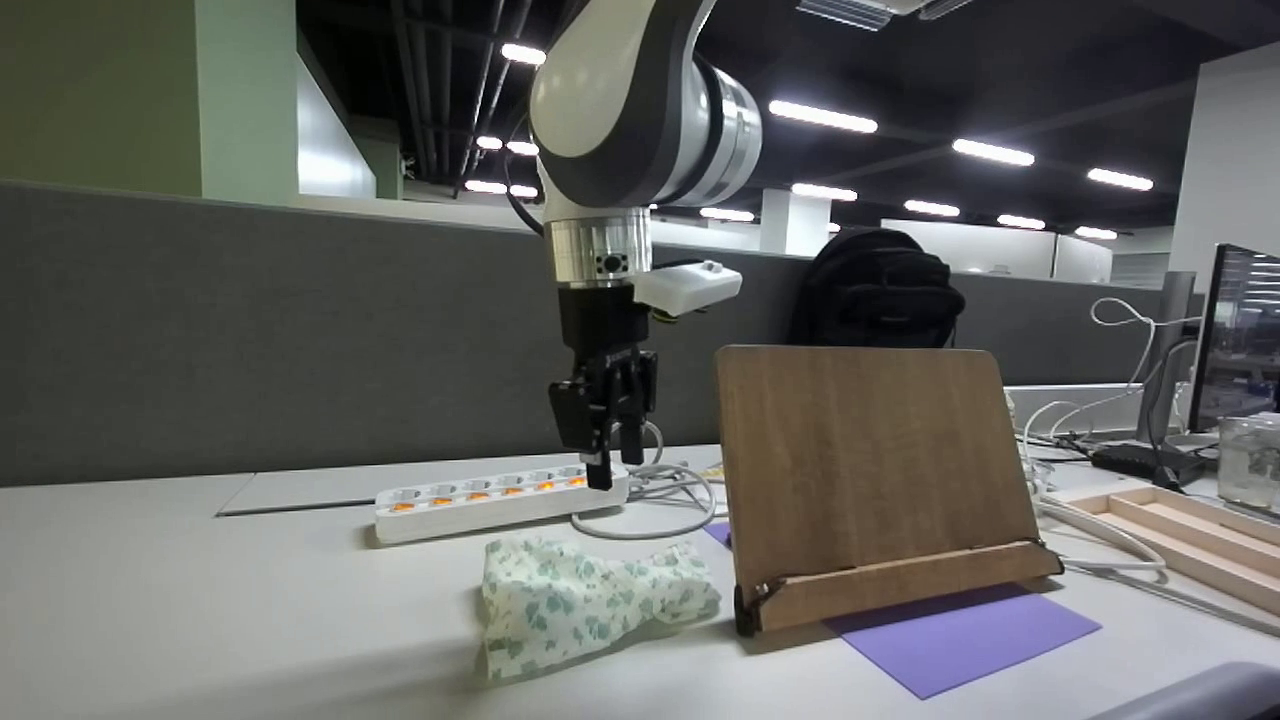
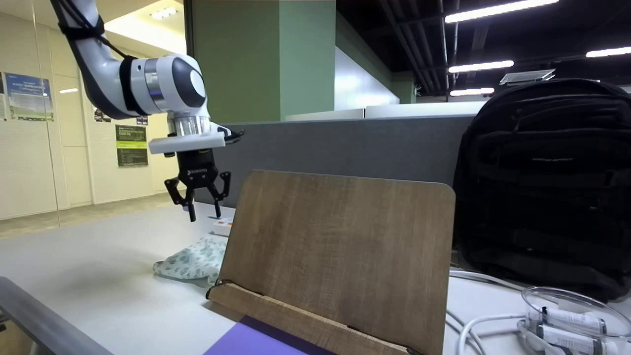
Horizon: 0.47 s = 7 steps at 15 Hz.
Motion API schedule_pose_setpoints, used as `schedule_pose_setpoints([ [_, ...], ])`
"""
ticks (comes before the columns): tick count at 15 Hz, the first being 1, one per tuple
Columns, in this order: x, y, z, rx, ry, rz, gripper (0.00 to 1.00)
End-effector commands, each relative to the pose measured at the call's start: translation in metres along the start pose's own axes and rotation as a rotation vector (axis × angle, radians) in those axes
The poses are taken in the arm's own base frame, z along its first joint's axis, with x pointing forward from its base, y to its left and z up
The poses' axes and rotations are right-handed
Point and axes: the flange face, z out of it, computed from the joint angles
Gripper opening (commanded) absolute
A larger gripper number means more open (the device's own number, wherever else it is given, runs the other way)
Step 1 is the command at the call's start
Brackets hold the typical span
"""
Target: Remove the cloth from the brown board and place it on the counter
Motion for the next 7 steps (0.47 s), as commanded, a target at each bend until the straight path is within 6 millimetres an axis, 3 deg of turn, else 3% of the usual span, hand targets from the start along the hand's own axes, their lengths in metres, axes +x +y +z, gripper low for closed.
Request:
schedule_pose_setpoints([
  [1,0.0029,0.0030,-0.0042,-0.060,0.027,0.062,0.88],
  [3,0.0037,0.0023,-0.0056,-0.093,0.047,0.059,0.99],
  [7,0.0054,-0.0002,-0.0067,-0.141,0.073,0.043,1.00],
])
